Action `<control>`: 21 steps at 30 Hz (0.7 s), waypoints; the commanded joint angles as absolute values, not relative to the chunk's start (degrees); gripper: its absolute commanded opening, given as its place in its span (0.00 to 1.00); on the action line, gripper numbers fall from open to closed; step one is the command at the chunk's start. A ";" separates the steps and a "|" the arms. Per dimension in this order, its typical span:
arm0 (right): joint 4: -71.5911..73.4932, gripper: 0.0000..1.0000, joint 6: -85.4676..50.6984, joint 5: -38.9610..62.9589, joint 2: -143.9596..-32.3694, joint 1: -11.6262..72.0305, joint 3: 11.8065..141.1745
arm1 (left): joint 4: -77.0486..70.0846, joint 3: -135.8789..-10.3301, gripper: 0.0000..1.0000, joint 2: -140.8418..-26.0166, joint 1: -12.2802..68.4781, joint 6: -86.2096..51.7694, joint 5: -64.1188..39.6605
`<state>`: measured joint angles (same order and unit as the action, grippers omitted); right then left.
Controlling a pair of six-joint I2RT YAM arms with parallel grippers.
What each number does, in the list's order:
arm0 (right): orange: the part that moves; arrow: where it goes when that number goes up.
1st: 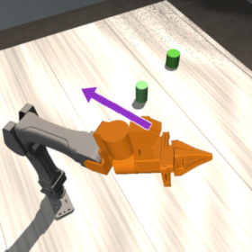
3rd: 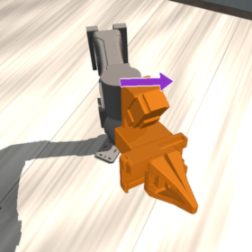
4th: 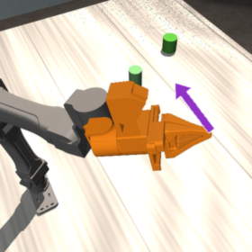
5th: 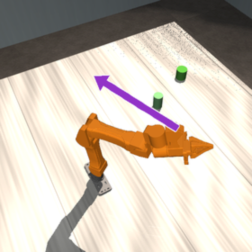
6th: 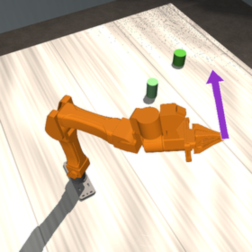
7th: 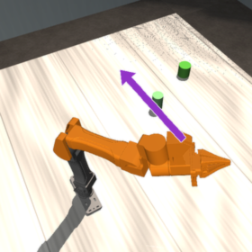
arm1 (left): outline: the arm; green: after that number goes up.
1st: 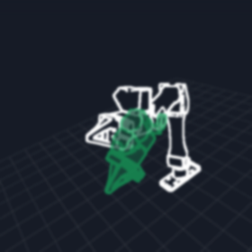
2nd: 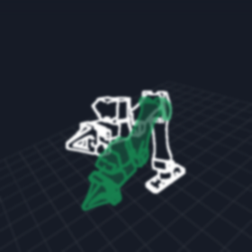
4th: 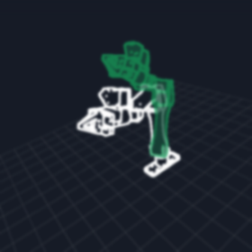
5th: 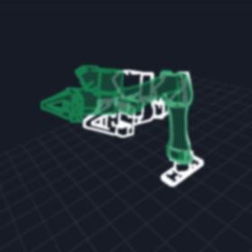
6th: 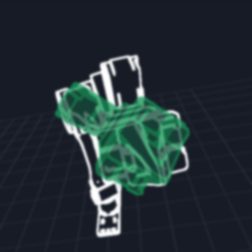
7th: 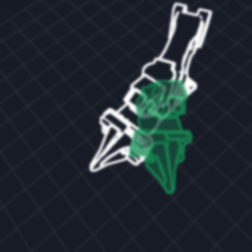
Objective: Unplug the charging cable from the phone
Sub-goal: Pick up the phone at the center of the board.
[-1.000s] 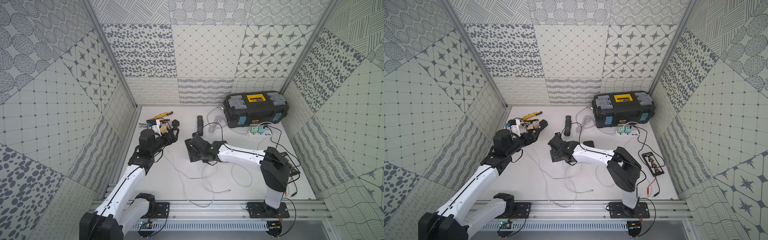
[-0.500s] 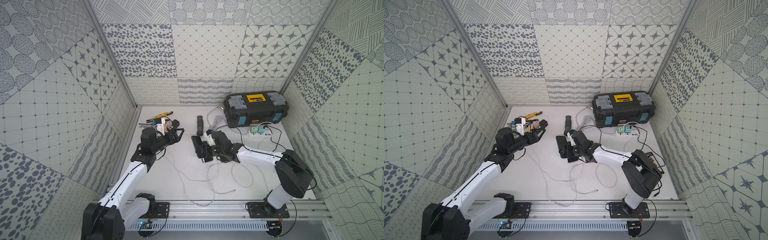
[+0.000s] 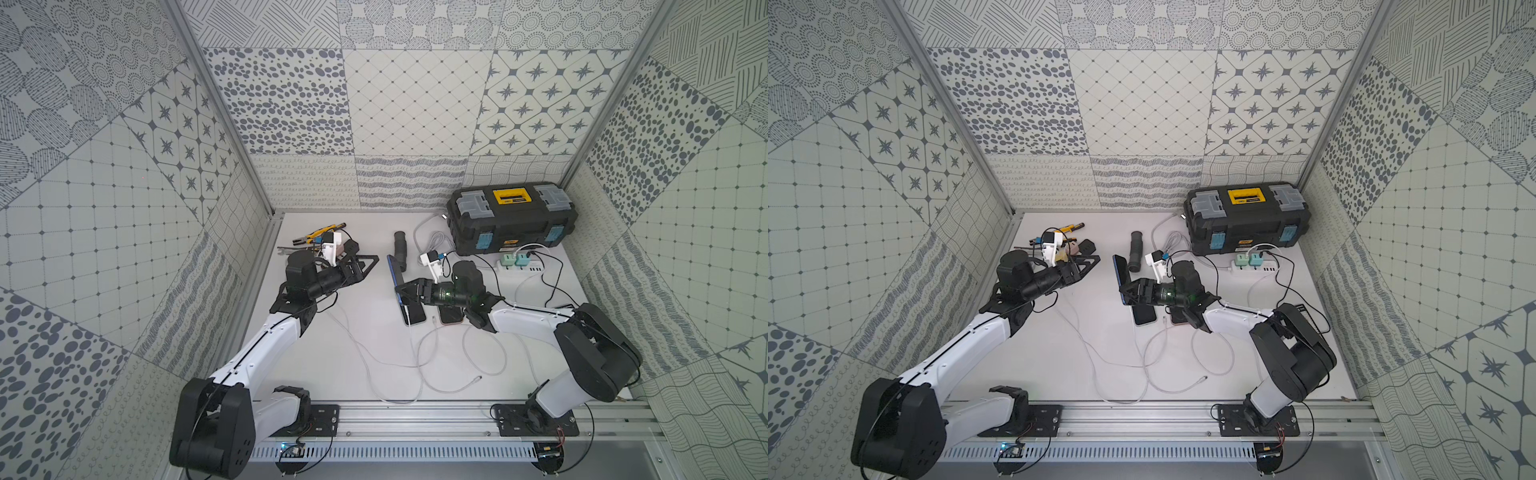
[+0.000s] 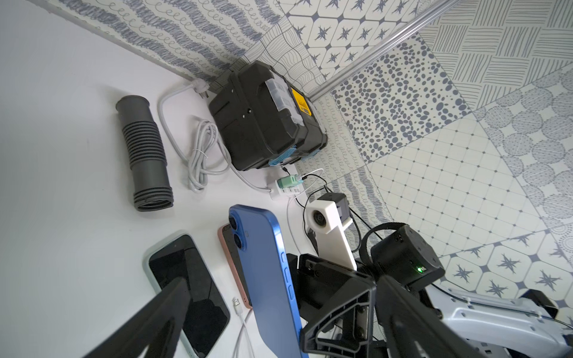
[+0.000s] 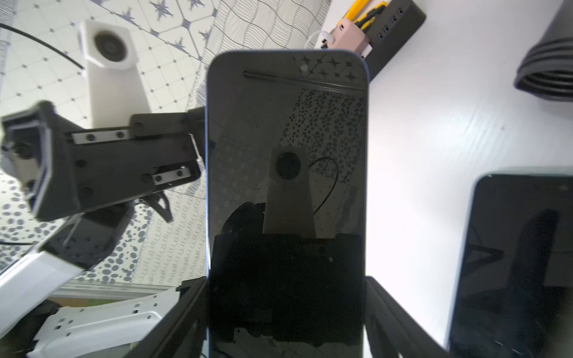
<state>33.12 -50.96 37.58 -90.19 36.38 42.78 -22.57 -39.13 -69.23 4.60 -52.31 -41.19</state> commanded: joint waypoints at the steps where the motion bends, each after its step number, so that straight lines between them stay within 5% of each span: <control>1: 46.00 0.50 -55.46 44.01 -88.06 35.69 42.89 | -37.89 -38.62 0.98 -71.42 4.33 -59.95 -52.04; 21: 56.35 0.49 -64.45 50.21 -88.99 35.68 44.18 | -51.14 -38.40 0.98 -76.83 6.79 -67.93 -58.02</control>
